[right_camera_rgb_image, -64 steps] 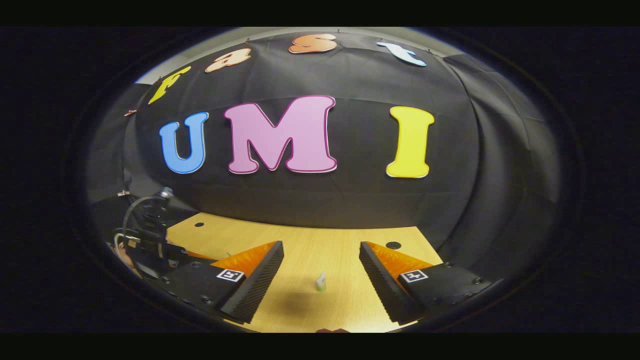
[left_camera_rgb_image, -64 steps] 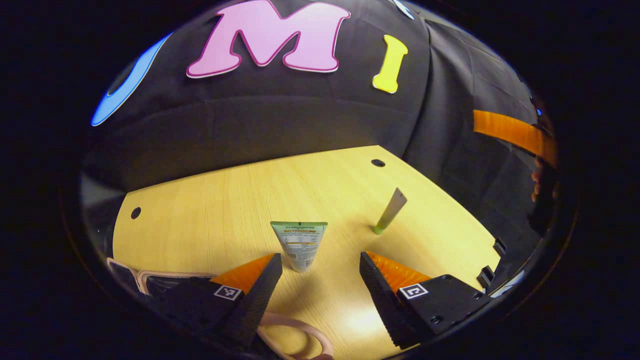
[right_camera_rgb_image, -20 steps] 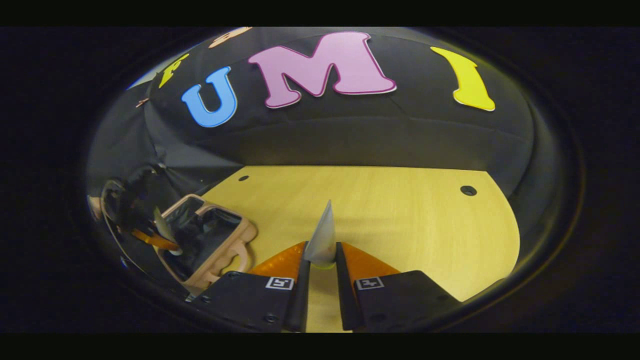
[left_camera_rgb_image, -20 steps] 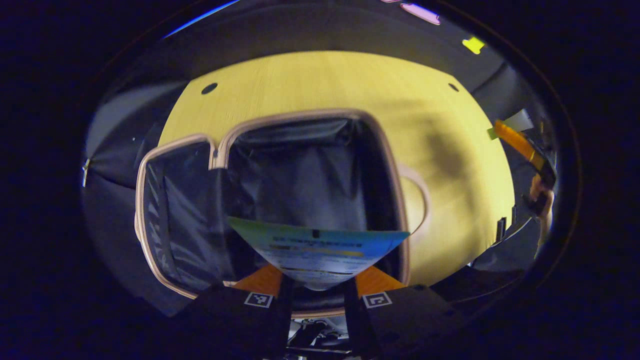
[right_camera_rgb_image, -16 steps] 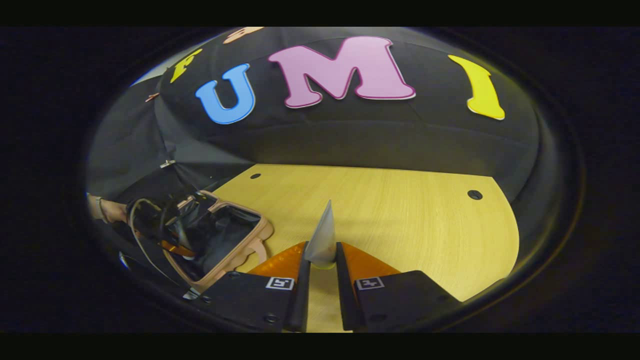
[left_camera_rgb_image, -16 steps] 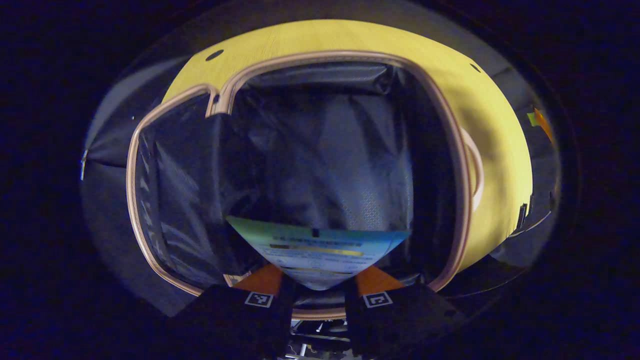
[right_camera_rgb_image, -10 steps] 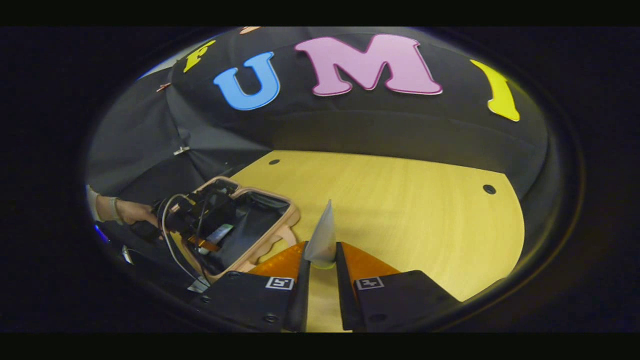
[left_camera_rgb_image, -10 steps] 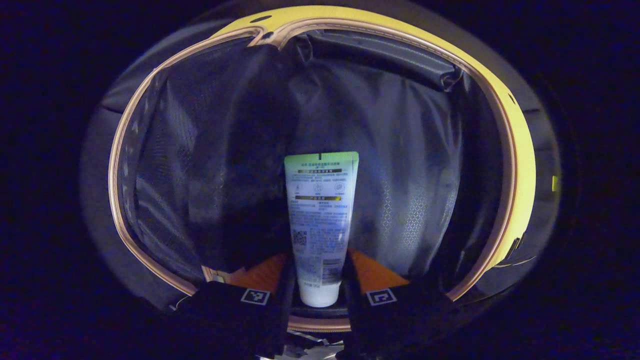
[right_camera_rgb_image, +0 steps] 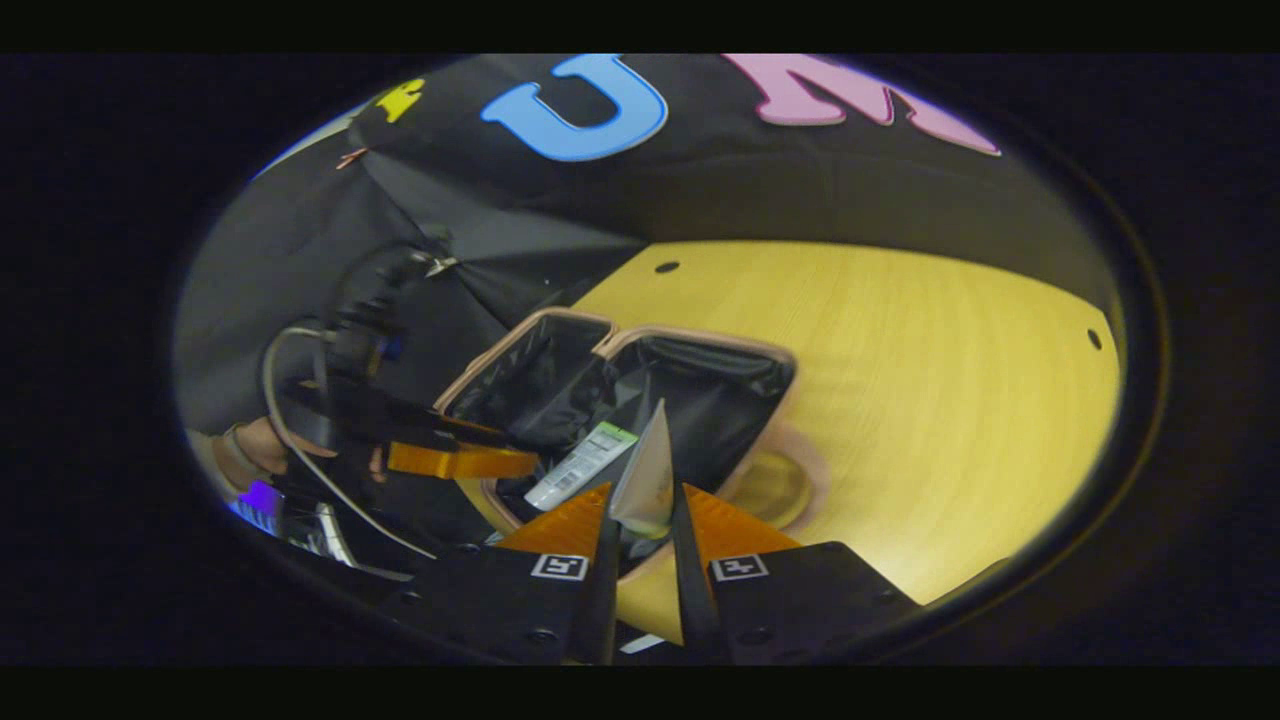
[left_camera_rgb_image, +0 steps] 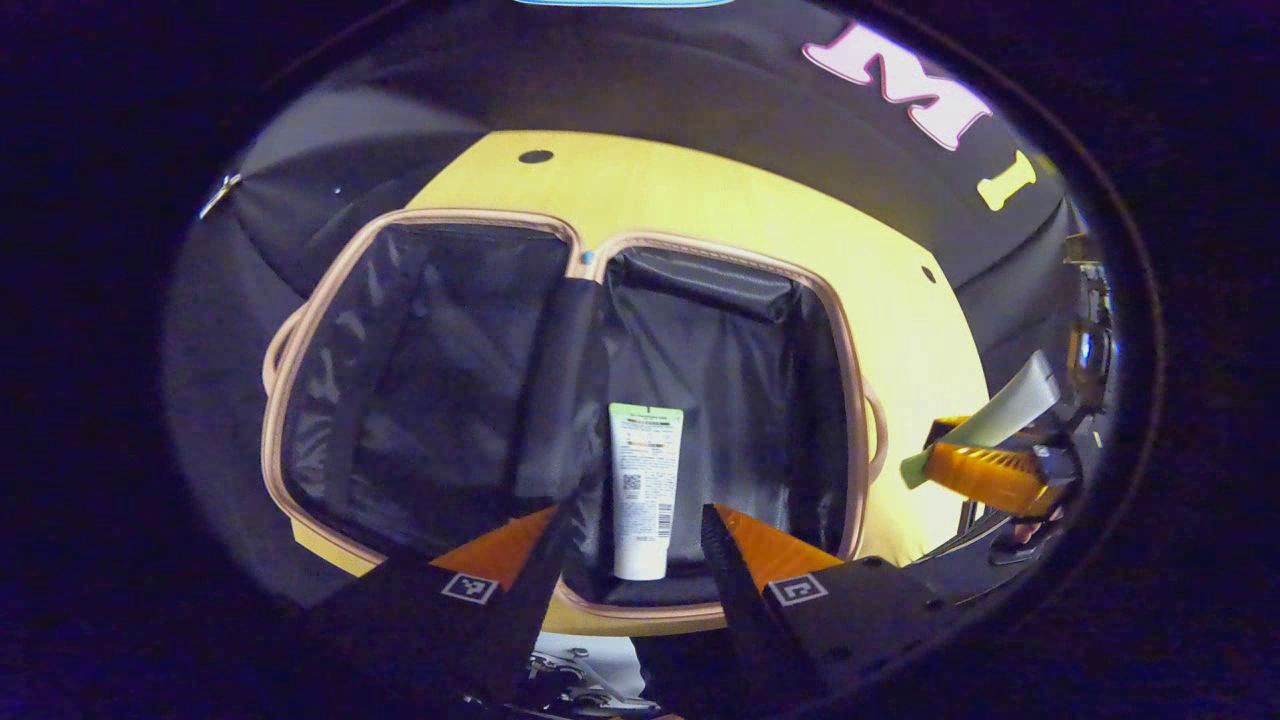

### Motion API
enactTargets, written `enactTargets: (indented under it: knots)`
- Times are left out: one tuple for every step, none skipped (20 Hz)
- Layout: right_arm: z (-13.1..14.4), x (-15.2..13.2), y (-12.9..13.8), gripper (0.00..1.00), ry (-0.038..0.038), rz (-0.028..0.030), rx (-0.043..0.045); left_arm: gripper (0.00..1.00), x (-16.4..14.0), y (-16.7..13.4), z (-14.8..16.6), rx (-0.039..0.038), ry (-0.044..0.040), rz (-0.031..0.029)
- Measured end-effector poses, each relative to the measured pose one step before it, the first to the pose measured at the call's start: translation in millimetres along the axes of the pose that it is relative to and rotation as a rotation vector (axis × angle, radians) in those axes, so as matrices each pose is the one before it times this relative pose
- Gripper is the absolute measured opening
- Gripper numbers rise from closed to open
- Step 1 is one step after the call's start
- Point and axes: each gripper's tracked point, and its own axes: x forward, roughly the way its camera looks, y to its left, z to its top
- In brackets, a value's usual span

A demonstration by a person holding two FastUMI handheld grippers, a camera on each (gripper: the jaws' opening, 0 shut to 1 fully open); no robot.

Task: First open the suitcase, pack the skin care products into it, and then close the suitcase.

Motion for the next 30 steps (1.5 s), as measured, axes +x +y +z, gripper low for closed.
enactTargets:
  knots:
    - [-11.90, 16.34, 0.07, 0.37, 0.05709, -0.00919, 0.01640, 0.83, -6.14, 19.10, 1.19, -0.02042, -0.01696, 0.02202]
    - [-11.13, 16.53, 2.44, 0.22, 0.06294, -0.00625, 0.01649, 0.83, -6.43, 20.04, 1.19, -0.01902, -0.01654, 0.02763]
    - [-10.69, 14.90, 5.63, 0.23, 0.06329, 0.00446, 0.03472, 0.83, -5.33, 17.12, -0.26, -0.01541, -0.00707, 0.02046]
    - [-8.19, 14.96, 6.88, 0.30, 0.04777, 0.00767, 0.04943, 0.83, -4.16, 19.30, 0.20, -0.01747, -0.01114, 0.01849]
    - [-4.70, 11.63, 2.03, 0.30, 0.03747, -0.00283, 0.04688, 0.83, -2.77, 19.22, -0.94, -0.01907, -0.00866, 0.02009]
    - [-5.22, 11.61, -0.07, 0.31, 0.04018, -0.00924, 0.04435, 0.83, -4.80, 18.76, 1.39, -0.01992, -0.00562, 0.02449]
    - [-4.92, 8.96, -3.05, 0.31, 0.03736, -0.01764, 0.04164, 0.83, -5.14, 17.53, 0.29, -0.01982, -0.01007, 0.01970]
    - [-4.82, 7.74, -5.88, 0.27, 0.03517, -0.03804, 0.02535, 0.83, -1.00, 15.74, 2.98, -0.01728, -0.00997, 0.01575]
    - [-1.42, 5.61, -7.68, 0.30, 0.01466, -0.04238, 0.00629, 0.83, 1.51, 14.41, 3.07, -0.01147, -0.01043, 0.01589]
    - [-1.51, 2.42, -4.51, 0.30, 0.01268, -0.02819, 0.00396, 0.83, -2.59, 11.08, 4.58, -0.00605, -0.00925, 0.01466]
    - [-0.12, 0.42, -1.62, 0.30, 0.00866, -0.02187, 0.01157, 0.83, -2.71, 13.35, 3.31, -0.00486, -0.00597, 0.01773]
    - [0.73, -0.38, 2.33, 0.31, 0.00378, -0.00975, 0.01910, 0.83, -0.36, 10.55, 4.26, -0.00820, -0.00343, 0.01555]
    - [1.90, -2.54, 1.83, 0.27, -0.00075, 0.00106, 0.02055, 0.83, 2.16, 6.22, 4.22, -0.00989, -0.00254, 0.00470]
    - [1.06, -3.71, 5.28, 0.33, -0.00063, 0.01960, 0.02730, 0.83, 1.39, 4.50, 4.48, -0.01082, -0.00313, 0.00161]
    - [1.41, -3.86, 7.91, 0.34, -0.00939, 0.02344, 0.02172, 0.83, 4.44, 4.03, 2.67, -0.00357, -0.00166, -0.00046]
    - [1.35, -4.83, 8.09, 0.48, -0.01540, 0.02701, -0.00365, 0.83, 5.03, 6.60, 4.50, 0.00562, -0.00835, 0.01447]
    - [-0.95, -5.72, 5.57, 0.61, -0.01391, -0.00689, -0.03296, 0.83, 8.58, 10.41, 8.79, 0.01133, -0.01183, 0.03087]
    - [-0.41, -5.83, 3.48, 0.75, -0.02989, -0.01102, -0.04938, 0.83, 4.80, 12.01, 11.03, 0.00917, -0.01188, 0.03265]
    - [2.37, -7.30, 1.39, 0.89, -0.04856, -0.01374, -0.07401, 0.82, 3.70, 7.02, 11.66, 0.00375, -0.01498, 0.02366]
    - [3.26, -11.37, 3.09, 0.98, -0.04340, -0.00342, -0.07439, 0.82, 3.91, 8.54, 12.84, -0.00888, -0.01981, 0.01608]
    - [2.63, -11.25, 3.95, 0.98, -0.03934, 0.00414, -0.06267, 0.82, 1.77, 6.84, 11.87, -0.02091, -0.01652, 0.00839]
    - [2.92, -11.51, 4.19, 1.00, -0.03635, 0.01052, -0.04558, 0.83, 5.30, 7.12, 14.74, -0.02552, -0.01375, 0.00891]
    - [1.68, -10.59, 1.66, 0.98, -0.02747, 0.00720, -0.02850, 0.82, 7.43, 10.73, 13.39, -0.01171, -0.01504, 0.01977]
    - [1.66, -9.14, -0.03, 0.98, -0.02705, 0.00224, -0.01314, 0.81, 9.74, 8.59, 9.25, 0.00012, -0.00464, 0.01988]
    - [3.73, -9.61, -2.90, 0.98, -0.02358, 0.00043, 0.00157, 0.82, 10.16, 1.02, 3.05, 0.00560, 0.00617, 0.00860]
    - [3.06, -7.98, -4.34, 0.98, -0.02261, -0.00251, 0.01328, 0.82, 11.12, 0.34, 5.13, 0.00877, 0.00634, -0.00076]
    - [4.37, -6.05, -6.23, 0.98, -0.02348, -0.00911, 0.01498, 0.82, 11.49, 0.01, 2.26, 0.01083, 0.01311, 0.00439]
    - [2.75, -5.86, -7.43, 0.98, -0.02030, -0.01074, 0.01523, 0.83, 11.48, 2.29, -0.57, 0.01042, 0.02621, 0.01798]
    - [1.16, -3.43, -8.77, 0.97, -0.01162, -0.01753, 0.01403, 0.82, 12.11, 2.59, -2.42, 0.01037, 0.02920, 0.02111]
    - [-1.10, -3.05, -7.97, 0.97, -0.00466, -0.01676, 0.01068, 0.83, 11.42, -1.53, -2.56, 0.00179, 0.03094, 0.00943]
